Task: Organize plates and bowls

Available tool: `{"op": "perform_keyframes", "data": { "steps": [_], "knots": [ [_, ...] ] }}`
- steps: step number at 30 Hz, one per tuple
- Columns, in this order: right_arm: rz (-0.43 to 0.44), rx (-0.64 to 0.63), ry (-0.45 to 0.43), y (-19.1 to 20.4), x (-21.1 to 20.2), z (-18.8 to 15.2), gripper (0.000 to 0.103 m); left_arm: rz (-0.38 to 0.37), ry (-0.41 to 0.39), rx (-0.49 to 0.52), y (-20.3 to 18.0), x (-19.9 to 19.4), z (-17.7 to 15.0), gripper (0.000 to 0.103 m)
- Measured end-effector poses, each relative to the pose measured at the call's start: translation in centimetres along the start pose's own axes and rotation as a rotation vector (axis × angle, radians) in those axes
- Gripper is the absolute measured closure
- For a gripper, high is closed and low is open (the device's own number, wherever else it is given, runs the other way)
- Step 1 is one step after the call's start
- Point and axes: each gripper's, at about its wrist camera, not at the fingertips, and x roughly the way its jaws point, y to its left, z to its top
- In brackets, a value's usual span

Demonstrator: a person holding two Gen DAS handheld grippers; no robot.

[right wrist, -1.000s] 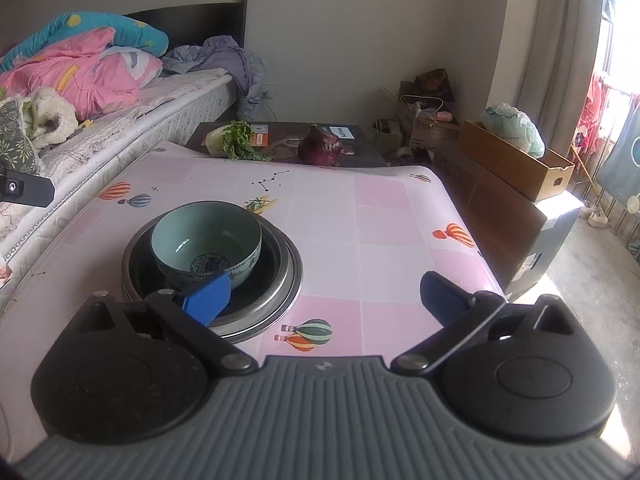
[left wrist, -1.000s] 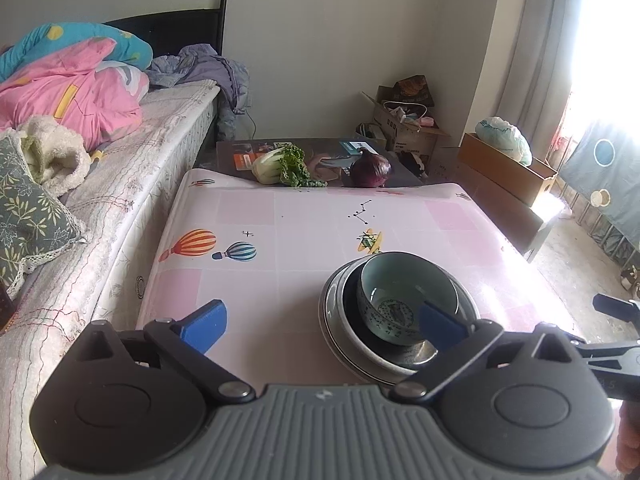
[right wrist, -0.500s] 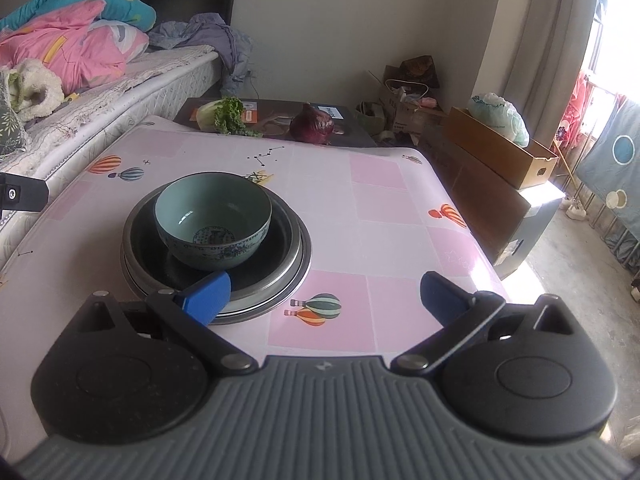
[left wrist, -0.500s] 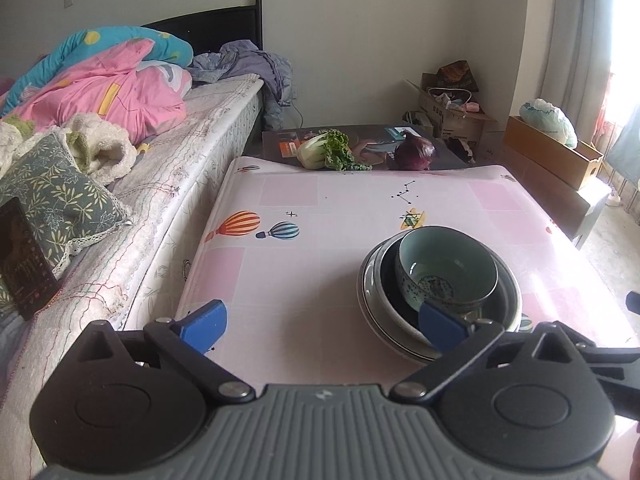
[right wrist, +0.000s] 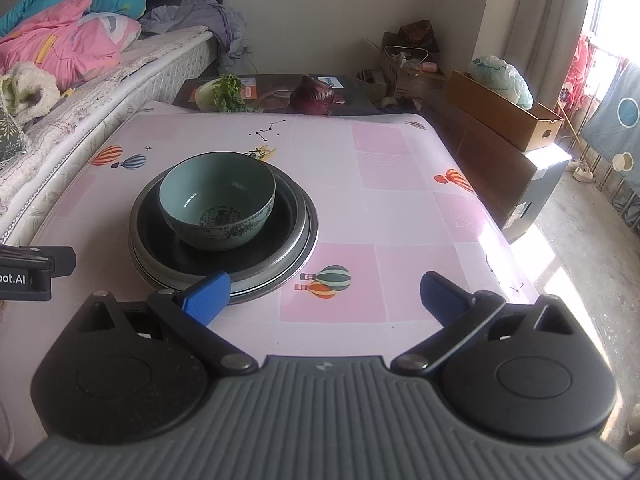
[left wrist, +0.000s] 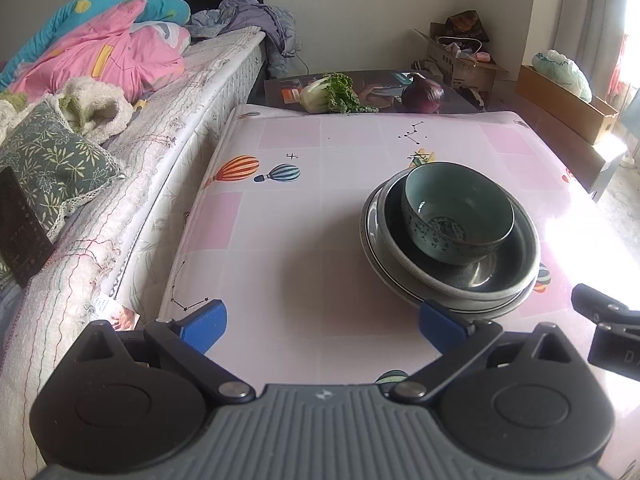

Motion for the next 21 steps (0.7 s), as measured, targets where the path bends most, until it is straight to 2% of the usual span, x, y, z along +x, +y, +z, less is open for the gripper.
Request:
{"op": "perform_keyframes", "data": {
  "steps": [8,21],
  "knots": [
    [0.119,0.068,0.061,-0.3,-0.1,0.4,0.001,-0.019,0.028,-0.032,0.6,0.4,0.0,0.000],
    [0.121,0.079,0.080,-0.1,0.2,0.6,0.001,-0.042,0.072,-0.045,0.7,1.2,-0.2,0.000]
  ]
}}
